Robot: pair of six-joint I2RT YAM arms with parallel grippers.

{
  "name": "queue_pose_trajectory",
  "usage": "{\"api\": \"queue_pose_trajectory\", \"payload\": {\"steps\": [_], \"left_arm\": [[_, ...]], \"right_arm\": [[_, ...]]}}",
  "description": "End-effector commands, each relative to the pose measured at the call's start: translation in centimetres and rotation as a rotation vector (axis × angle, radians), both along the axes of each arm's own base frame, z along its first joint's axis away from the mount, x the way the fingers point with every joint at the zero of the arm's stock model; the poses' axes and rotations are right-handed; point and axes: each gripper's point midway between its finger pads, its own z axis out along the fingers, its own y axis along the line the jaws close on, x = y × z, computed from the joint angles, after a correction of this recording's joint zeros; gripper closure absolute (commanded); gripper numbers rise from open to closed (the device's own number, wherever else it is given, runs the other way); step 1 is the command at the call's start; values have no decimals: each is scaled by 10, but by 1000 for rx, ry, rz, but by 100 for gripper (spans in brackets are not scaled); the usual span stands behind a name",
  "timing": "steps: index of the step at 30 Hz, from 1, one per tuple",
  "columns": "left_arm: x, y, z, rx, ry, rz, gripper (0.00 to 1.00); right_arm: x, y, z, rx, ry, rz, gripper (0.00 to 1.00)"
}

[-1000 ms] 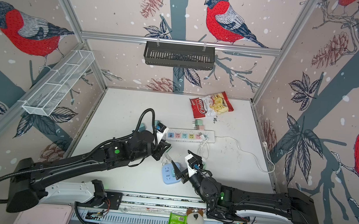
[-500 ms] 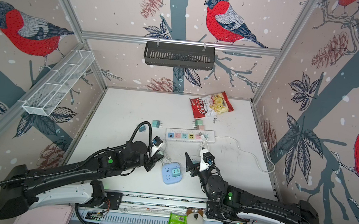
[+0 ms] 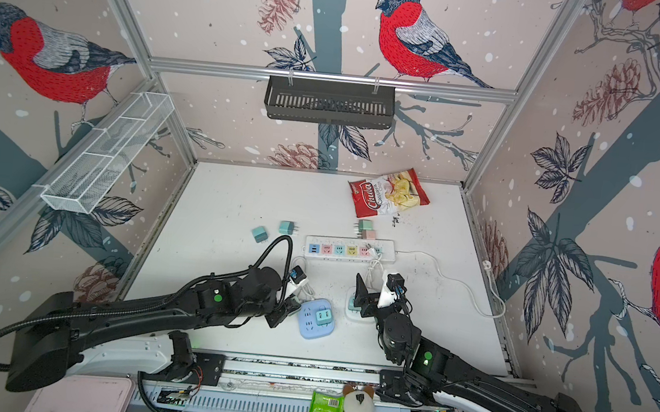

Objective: Insert the plug
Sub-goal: 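Carry the mint-green charger over the light-blue socket box and lower it with the left gripper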

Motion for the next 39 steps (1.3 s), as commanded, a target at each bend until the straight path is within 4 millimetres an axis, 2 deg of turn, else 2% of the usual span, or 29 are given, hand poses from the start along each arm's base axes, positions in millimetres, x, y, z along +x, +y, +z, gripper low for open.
{"api": "queue_pose_trajectory", "payload": {"steps": [1, 14, 19, 24, 39], "left_arm": [[-7, -13, 3, -12, -17, -72, 100], [-26, -39, 16, -71, -65, -186, 100], [-30, -48, 8, -31, -64, -203, 100], [-27, -46, -3, 21, -76, -185, 100], [-19, -40, -10, 53, -131, -172, 100]], "right_arm": [[0, -1, 1, 41, 6, 4, 17], [0, -4, 1, 65, 8, 13, 17], [0, -4, 1, 67, 10, 14, 17], [0, -4, 1, 66, 10, 16, 17], [-2, -6, 4, 83, 6, 22, 17]]}}
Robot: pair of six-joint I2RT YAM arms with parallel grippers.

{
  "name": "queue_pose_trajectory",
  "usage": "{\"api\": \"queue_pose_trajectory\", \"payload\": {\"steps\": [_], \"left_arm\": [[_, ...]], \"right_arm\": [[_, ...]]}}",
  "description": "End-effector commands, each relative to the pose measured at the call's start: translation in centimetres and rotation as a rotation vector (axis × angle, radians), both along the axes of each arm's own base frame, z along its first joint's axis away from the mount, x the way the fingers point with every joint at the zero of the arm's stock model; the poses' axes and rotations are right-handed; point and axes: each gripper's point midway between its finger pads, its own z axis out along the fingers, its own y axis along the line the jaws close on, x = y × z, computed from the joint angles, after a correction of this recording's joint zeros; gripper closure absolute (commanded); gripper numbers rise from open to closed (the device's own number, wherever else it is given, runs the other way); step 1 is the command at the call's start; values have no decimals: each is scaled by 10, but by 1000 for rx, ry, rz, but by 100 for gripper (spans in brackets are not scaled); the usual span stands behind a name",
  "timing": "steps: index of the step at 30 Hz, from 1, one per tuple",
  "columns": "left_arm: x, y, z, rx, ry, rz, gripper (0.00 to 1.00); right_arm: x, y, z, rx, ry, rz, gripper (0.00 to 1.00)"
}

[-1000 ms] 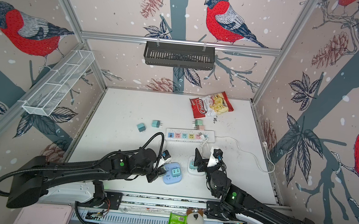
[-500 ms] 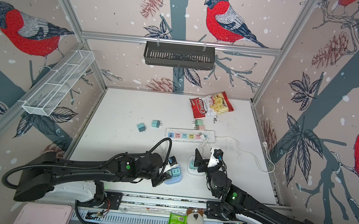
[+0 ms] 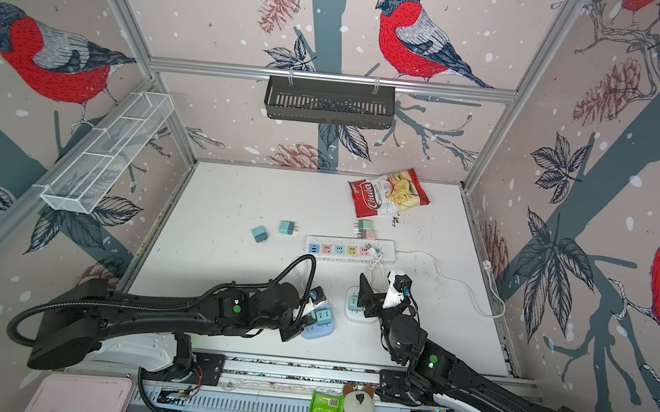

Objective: Insert the plug
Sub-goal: 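Carry the mint-green charger over the light-blue socket box and lower it with the left gripper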

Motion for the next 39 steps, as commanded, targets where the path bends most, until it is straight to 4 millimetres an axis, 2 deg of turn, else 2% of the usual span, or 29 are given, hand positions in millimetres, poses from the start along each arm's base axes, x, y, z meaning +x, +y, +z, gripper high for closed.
{"api": "queue_pose_trajectory", "payload": {"steps": [1, 16, 26, 34, 39], "left_arm": [[6, 2, -1, 19, -34, 13, 100], [1, 2, -18, 96, 21, -3, 100], [-4, 4, -17, 103, 50, -10, 100], [1, 0, -34, 174, 55, 12, 100], [-3, -1, -30, 151, 54, -1, 100]], "right_arm": [[-1, 0, 2, 14, -2, 8, 17], [-3, -1, 4, 31, -19, 18, 16], [-3, -2, 4, 32, -19, 16, 16], [-2, -2, 5, 36, -19, 15, 16], [-2, -3, 4, 35, -19, 14, 16]]}}
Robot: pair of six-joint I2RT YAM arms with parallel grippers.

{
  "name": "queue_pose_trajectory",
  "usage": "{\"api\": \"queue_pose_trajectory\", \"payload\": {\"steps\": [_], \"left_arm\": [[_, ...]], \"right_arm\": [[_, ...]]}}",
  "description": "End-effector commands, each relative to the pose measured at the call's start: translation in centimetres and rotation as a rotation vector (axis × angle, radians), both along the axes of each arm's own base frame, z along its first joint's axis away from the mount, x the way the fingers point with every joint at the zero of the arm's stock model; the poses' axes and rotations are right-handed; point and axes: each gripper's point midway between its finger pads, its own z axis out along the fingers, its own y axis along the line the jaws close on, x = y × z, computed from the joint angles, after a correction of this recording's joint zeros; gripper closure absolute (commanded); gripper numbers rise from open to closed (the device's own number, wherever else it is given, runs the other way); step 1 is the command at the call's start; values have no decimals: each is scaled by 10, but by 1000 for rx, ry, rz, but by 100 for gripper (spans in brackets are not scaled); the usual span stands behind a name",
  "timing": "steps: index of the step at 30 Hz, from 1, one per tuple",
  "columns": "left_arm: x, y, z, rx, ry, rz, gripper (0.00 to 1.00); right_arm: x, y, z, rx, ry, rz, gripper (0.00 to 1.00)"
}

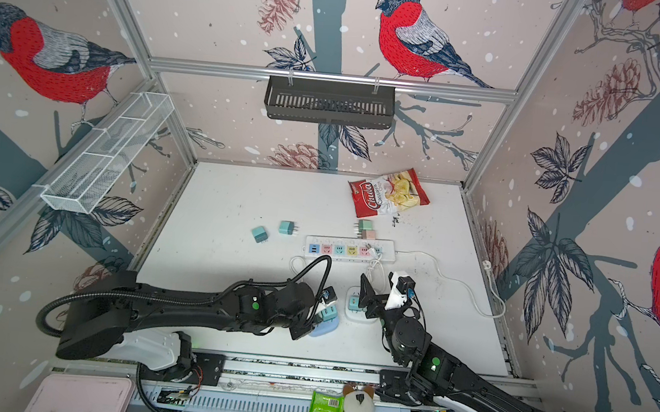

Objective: Insert the plug
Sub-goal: 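Carry the mint-green charger over the light-blue socket box and lower it with the left gripper, then open the left gripper and lift it off the plugged mint-green charger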

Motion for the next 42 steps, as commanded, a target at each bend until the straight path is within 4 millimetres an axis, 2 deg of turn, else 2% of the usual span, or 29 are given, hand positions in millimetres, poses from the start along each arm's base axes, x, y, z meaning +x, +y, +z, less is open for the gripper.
{"api": "queue_pose_trajectory", "payload": {"steps": [1, 8, 17, 26, 27, 28, 29, 30, 32, 34, 36, 39, 42], "left_arm": [[-10, 16, -11, 63, 34, -15, 100], [-20, 17, 1, 7, 48, -58, 100], [-45, 12, 2, -13, 91, -152, 100], [-52, 13, 5, -22, 86, -175, 99], [-51, 13, 6, -23, 82, -169, 90], [-50, 13, 6, -23, 76, -163, 71], [-49, 13, 6, -24, 72, -158, 5], [-49, 13, 6, -26, 69, -158, 2], [-47, 14, 10, -37, 55, -148, 1], [-47, 12, 23, -81, 36, -149, 2], [-46, 8, 50, -171, 4, -152, 1], [-38, 10, 107, -363, -70, -94, 1], [-9, 35, 159, -578, -130, 163, 1]], "right_arm": [[0, 0, 0, -1, 0, 0, 16], [0, 0, 0, -1, 0, 1, 16], [0, 0, 0, 1, -1, 0, 16], [0, -1, 0, 1, 0, 0, 16], [0, -1, -1, 1, 0, -1, 16], [0, -1, 0, 1, 0, -1, 16], [0, -1, 0, 3, -1, -1, 16], [0, -1, -1, 1, 0, 0, 15], [0, -1, 0, 2, -1, -1, 15], [1, -1, -1, 1, 0, -2, 15], [1, -1, -1, 4, -2, -3, 15], [1, -2, 0, 7, -10, -7, 15], [3, -4, 3, 3, 4, -18, 14]]}}
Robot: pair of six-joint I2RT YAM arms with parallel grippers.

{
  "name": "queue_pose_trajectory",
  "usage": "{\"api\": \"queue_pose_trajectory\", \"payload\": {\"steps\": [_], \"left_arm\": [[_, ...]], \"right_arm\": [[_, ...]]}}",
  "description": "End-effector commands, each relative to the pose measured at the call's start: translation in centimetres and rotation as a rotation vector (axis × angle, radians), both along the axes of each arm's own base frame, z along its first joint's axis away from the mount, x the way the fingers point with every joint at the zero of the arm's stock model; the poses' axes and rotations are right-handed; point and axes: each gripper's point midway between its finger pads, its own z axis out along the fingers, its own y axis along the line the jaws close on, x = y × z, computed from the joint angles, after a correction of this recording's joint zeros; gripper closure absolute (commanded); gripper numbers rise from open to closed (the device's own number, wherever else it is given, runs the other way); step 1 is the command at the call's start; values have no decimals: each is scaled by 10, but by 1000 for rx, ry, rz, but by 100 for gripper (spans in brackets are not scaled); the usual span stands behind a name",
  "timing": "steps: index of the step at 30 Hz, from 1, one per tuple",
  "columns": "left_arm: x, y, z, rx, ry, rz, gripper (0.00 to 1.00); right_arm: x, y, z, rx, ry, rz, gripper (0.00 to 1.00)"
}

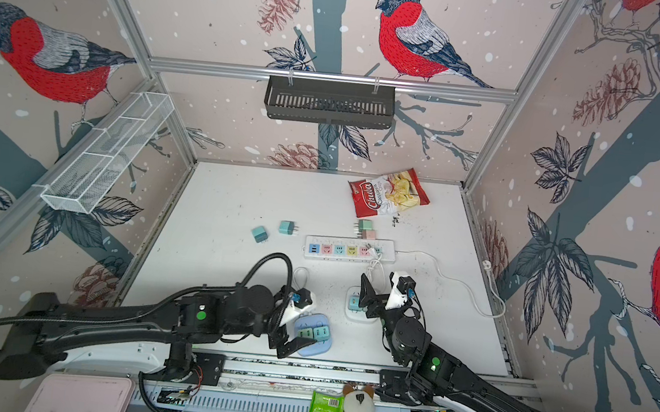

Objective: Insert the plug
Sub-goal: 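Open the left gripper and lift it off the plugged mint-green charger, then reach both grippers toward the chargers beside the red chips bag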

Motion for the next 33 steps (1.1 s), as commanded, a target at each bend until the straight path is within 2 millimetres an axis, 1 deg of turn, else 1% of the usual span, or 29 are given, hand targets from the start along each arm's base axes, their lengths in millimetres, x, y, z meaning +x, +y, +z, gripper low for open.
{"api": "queue_pose_trajectory", "payload": {"steps": [1, 2, 4, 5, 7, 9, 11, 15, 18, 20, 23, 25, 27, 29, 33], "left_arm": [[34, 21, 56, -276, 4, 274, 1], [37, 31, 74, -377, 6, 308, 1], [43, 47, 91, -546, -3, 374, 1], [49, 58, 100, -623, -7, 421, 1], [57, 71, 109, -692, -33, 490, 1], [67, 75, 114, -692, -69, 551, 1], [81, 77, 116, -665, -93, 637, 1], [105, 67, 117, -576, -154, 721, 1], [135, 72, 109, -550, -132, 797, 2], [157, 79, 102, -559, -109, 807, 2], [192, 96, 86, -524, -83, 861, 2], [211, 111, 74, -483, -101, 948, 3], [223, 119, 65, -448, -118, 999, 3], [233, 123, 56, -436, -107, 1023, 3], [256, 116, 29, -409, -1, 993, 3]], "right_arm": [[1, -1, 6, 5, 14, -7, 14], [1, -2, 6, 10, 25, -9, 13], [3, -5, 8, 22, 27, -26, 11], [5, -7, 10, 24, 28, -38, 10], [11, -11, 13, 19, 32, -65, 8], [21, -13, 18, 1, 52, -82, 8], [35, -15, 20, -6, 94, -105, 9], [67, -8, 7, -11, 205, -83, 14], [89, -9, -5, -30, 295, -127, 17], [101, -6, -8, -39, 327, -131, 17], [120, -1, -16, -25, 372, -101, 19], [135, -2, -23, -26, 418, -94, 20], [148, -5, -32, -34, 465, -105, 21], [160, -7, -45, -46, 513, -115, 22], [179, -1, -64, -30, 595, -72, 23]]}}
